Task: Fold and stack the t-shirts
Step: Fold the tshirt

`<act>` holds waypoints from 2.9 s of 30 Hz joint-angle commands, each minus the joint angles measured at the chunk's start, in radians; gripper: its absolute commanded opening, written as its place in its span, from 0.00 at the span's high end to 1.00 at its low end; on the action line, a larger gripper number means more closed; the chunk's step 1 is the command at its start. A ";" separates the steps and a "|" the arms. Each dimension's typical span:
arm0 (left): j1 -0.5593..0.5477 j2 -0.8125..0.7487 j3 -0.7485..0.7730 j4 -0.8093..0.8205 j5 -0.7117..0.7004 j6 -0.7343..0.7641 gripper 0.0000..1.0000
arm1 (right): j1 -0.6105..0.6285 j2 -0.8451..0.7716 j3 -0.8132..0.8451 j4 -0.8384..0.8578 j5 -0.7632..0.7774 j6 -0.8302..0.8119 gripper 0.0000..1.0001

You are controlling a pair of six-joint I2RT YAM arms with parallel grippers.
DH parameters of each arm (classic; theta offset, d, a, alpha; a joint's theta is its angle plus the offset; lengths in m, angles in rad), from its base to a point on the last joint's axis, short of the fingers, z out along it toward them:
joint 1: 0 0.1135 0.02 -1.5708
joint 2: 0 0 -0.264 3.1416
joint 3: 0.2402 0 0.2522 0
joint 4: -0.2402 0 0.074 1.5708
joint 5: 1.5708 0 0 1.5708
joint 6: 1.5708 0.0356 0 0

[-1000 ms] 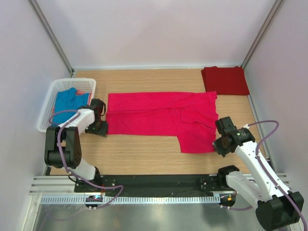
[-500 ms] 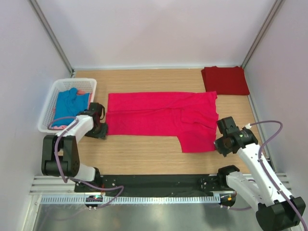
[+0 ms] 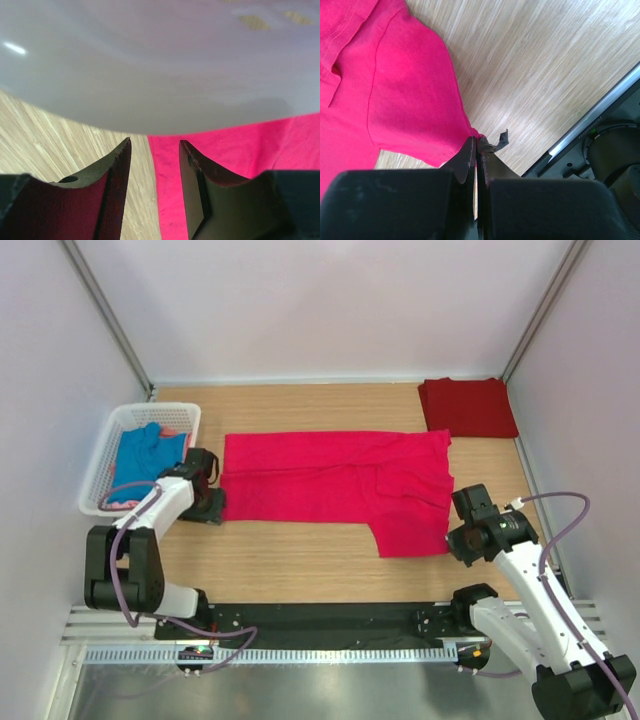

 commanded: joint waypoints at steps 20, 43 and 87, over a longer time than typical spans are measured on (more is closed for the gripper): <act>-0.027 0.151 0.026 0.035 -0.066 -0.015 0.67 | 0.004 -0.013 0.047 -0.033 0.058 -0.024 0.99; -0.029 -0.004 0.079 -0.247 -0.062 0.080 1.00 | 0.005 0.052 0.174 -0.159 0.136 -0.188 0.99; -0.076 0.425 0.644 -0.520 -0.183 0.345 1.00 | -0.116 0.761 0.774 0.107 0.135 -0.713 0.99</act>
